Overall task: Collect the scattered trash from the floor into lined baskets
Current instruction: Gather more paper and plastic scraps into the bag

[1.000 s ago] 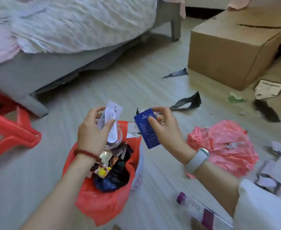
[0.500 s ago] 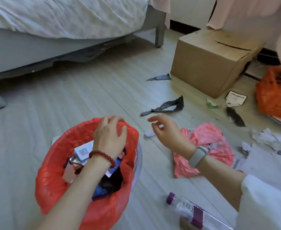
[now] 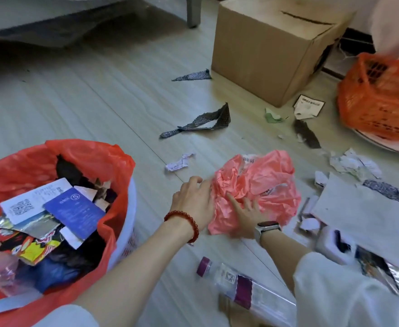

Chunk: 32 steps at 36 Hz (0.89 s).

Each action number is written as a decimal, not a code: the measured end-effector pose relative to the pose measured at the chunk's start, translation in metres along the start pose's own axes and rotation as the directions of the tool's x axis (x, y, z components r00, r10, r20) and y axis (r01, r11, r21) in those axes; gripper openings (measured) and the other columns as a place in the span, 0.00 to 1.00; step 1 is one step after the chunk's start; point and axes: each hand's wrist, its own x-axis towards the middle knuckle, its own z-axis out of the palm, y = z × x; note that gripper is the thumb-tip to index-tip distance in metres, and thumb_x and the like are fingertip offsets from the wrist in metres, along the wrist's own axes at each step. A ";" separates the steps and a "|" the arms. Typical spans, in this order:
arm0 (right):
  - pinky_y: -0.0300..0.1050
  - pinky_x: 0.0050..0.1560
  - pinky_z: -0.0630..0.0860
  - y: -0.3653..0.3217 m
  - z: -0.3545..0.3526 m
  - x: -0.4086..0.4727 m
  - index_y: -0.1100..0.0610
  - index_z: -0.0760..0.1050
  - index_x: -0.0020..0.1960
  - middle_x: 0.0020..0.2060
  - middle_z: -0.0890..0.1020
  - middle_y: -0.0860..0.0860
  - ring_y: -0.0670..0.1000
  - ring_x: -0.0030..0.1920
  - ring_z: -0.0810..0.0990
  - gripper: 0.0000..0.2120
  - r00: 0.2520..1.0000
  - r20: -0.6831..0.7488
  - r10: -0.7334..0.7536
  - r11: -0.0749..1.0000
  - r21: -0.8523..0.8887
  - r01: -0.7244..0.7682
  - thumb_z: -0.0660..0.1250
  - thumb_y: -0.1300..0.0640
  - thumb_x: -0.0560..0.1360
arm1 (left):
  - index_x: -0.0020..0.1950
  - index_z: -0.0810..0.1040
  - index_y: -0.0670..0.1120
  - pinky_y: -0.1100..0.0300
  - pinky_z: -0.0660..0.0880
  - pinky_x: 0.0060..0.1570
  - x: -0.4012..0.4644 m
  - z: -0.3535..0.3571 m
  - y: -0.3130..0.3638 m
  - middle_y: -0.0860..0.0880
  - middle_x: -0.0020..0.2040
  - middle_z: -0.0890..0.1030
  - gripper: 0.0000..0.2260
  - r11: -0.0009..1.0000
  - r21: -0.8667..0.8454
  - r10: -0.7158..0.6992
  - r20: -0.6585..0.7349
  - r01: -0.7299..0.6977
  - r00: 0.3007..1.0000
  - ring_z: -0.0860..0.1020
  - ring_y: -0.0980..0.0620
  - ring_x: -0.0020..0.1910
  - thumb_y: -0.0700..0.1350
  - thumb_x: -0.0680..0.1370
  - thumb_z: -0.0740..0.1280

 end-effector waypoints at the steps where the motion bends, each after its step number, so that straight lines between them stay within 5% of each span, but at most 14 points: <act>1: 0.67 0.63 0.66 0.001 0.004 0.001 0.38 0.37 0.73 0.70 0.60 0.58 0.65 0.71 0.55 0.45 0.998 -0.055 -0.006 1.000 0.021 0.007 0.68 0.45 0.71 | 0.68 0.65 0.47 0.50 0.67 0.62 0.000 0.004 -0.002 0.47 0.68 0.64 0.18 1.000 -0.003 -0.005 0.005 0.005 1.000 0.66 0.46 0.66 0.46 0.79 0.57; 4: 0.61 0.61 0.69 0.003 0.001 -0.003 0.43 0.48 0.74 0.66 0.67 0.57 0.61 0.67 0.63 0.33 0.989 -0.147 -0.022 0.991 0.126 0.041 0.62 0.52 0.75 | 0.70 0.63 0.48 0.49 0.68 0.62 0.005 0.014 -0.008 0.47 0.69 0.63 0.20 0.993 -0.110 -0.038 0.001 0.038 0.999 0.66 0.46 0.65 0.46 0.78 0.60; 7: 0.54 0.59 0.69 0.005 -0.021 -0.014 0.49 0.57 0.73 0.63 0.70 0.59 0.60 0.63 0.67 0.30 0.967 -0.251 -0.053 0.964 0.241 0.116 0.62 0.58 0.73 | 0.73 0.58 0.48 0.52 0.65 0.67 0.014 0.021 -0.006 0.46 0.72 0.59 0.29 0.909 -0.404 -0.107 0.009 0.102 0.994 0.64 0.47 0.68 0.50 0.75 0.66; 10: 0.47 0.49 0.67 0.011 -0.046 -0.032 0.50 0.61 0.71 0.58 0.72 0.56 0.57 0.60 0.68 0.27 0.888 -0.409 -0.211 0.959 0.088 0.268 0.61 0.61 0.74 | 0.74 0.50 0.57 0.45 0.64 0.68 0.019 0.019 0.000 0.48 0.75 0.54 0.44 0.506 -0.834 -0.230 0.116 0.221 0.966 0.60 0.47 0.72 0.58 0.66 0.73; 12: 0.47 0.44 0.66 0.014 -0.053 -0.050 0.50 0.66 0.69 0.52 0.73 0.56 0.57 0.55 0.70 0.25 0.819 -0.454 -0.351 0.913 0.029 0.407 0.60 0.64 0.73 | 0.72 0.47 0.65 0.38 0.65 0.64 0.023 0.019 -0.001 0.48 0.75 0.57 0.51 0.213 -0.934 -0.244 0.232 0.286 0.941 0.63 0.44 0.71 0.65 0.57 0.73; 15: 0.50 0.38 0.73 0.013 -0.051 -0.077 0.50 0.71 0.63 0.44 0.74 0.54 0.56 0.46 0.73 0.23 0.719 -0.459 -0.522 0.813 -0.011 0.583 0.58 0.65 0.70 | 0.69 0.50 0.69 0.39 0.69 0.62 0.029 0.027 -0.012 0.44 0.71 0.67 0.55 0.054 -0.949 -0.253 0.288 0.311 0.924 0.73 0.42 0.63 0.69 0.48 0.76; 17: 0.47 0.36 0.75 0.014 -0.040 -0.089 0.49 0.70 0.60 0.43 0.74 0.54 0.54 0.44 0.73 0.22 0.677 -0.465 -0.571 0.762 0.007 0.647 0.58 0.65 0.70 | 0.71 0.51 0.66 0.41 0.69 0.63 0.029 0.031 -0.016 0.44 0.69 0.70 0.54 0.095 -0.935 -0.283 0.304 0.341 0.910 0.74 0.43 0.62 0.67 0.52 0.77; 20: 0.48 0.39 0.79 0.016 -0.030 -0.095 0.49 0.70 0.61 0.50 0.74 0.56 0.55 0.50 0.75 0.25 0.667 -0.494 -0.558 0.733 0.083 0.675 0.62 0.69 0.69 | 0.72 0.60 0.55 0.48 0.72 0.62 0.022 0.038 -0.017 0.43 0.65 0.73 0.38 0.263 -0.904 -0.313 0.249 0.336 0.916 0.76 0.45 0.60 0.48 0.67 0.75; 23: 0.54 0.50 0.79 0.022 -0.031 -0.094 0.45 0.61 0.67 0.63 0.67 0.57 0.58 0.59 0.72 0.34 0.695 -0.578 -0.427 0.794 0.128 0.595 0.69 0.63 0.67 | 0.62 0.74 0.52 0.65 0.78 0.45 0.014 0.040 -0.018 0.44 0.61 0.77 0.22 0.407 -0.882 -0.231 0.154 0.239 0.961 0.78 0.50 0.52 0.34 0.72 0.69; 25: 0.61 0.61 0.71 0.026 -0.036 -0.090 0.39 0.49 0.71 0.70 0.56 0.51 0.60 0.66 0.62 0.44 0.705 -0.609 -0.364 0.862 0.067 0.503 0.71 0.51 0.63 | 0.58 0.76 0.51 0.76 0.73 0.41 0.006 0.037 -0.016 0.48 0.60 0.76 0.19 0.524 -0.834 -0.132 0.120 0.172 0.984 0.75 0.55 0.55 0.32 0.73 0.67; 27: 0.62 0.70 0.53 0.030 -0.041 -0.086 0.32 0.34 0.69 0.74 0.42 0.47 0.57 0.74 0.46 0.51 0.789 -0.534 -0.305 0.900 0.109 0.422 0.69 0.41 0.62 | 0.53 0.77 0.53 0.75 0.72 0.46 -0.002 0.033 -0.014 0.51 0.55 0.78 0.18 0.574 -0.812 0.007 0.135 0.106 0.991 0.74 0.57 0.55 0.31 0.72 0.67; 29: 0.60 0.73 0.42 0.030 -0.044 -0.082 0.32 0.26 0.66 0.75 0.37 0.49 0.54 0.75 0.36 0.55 0.870 -0.405 -0.280 0.880 0.253 0.401 0.70 0.41 0.63 | 0.50 0.77 0.51 0.73 0.73 0.47 -0.009 0.028 -0.006 0.55 0.49 0.80 0.16 0.585 -0.807 0.128 0.184 0.076 0.975 0.77 0.62 0.50 0.30 0.72 0.67; 30: 0.58 0.74 0.44 0.029 -0.046 -0.081 0.34 0.28 0.67 0.75 0.41 0.53 0.55 0.75 0.39 0.56 0.880 -0.373 -0.293 0.845 0.329 0.421 0.73 0.46 0.64 | 0.50 0.78 0.49 0.74 0.73 0.45 -0.010 0.027 -0.003 0.56 0.46 0.80 0.15 0.595 -0.801 0.162 0.204 0.069 0.965 0.78 0.66 0.45 0.29 0.72 0.67; 32: 0.48 0.69 0.63 0.022 -0.048 -0.082 0.38 0.41 0.70 0.70 0.62 0.58 0.58 0.69 0.62 0.50 0.877 -0.328 -0.351 0.742 0.474 0.474 0.74 0.57 0.65 | 0.49 0.79 0.47 0.75 0.72 0.45 -0.013 0.027 0.001 0.55 0.44 0.80 0.14 0.621 -0.783 0.201 0.214 0.044 0.956 0.77 0.70 0.40 0.28 0.72 0.66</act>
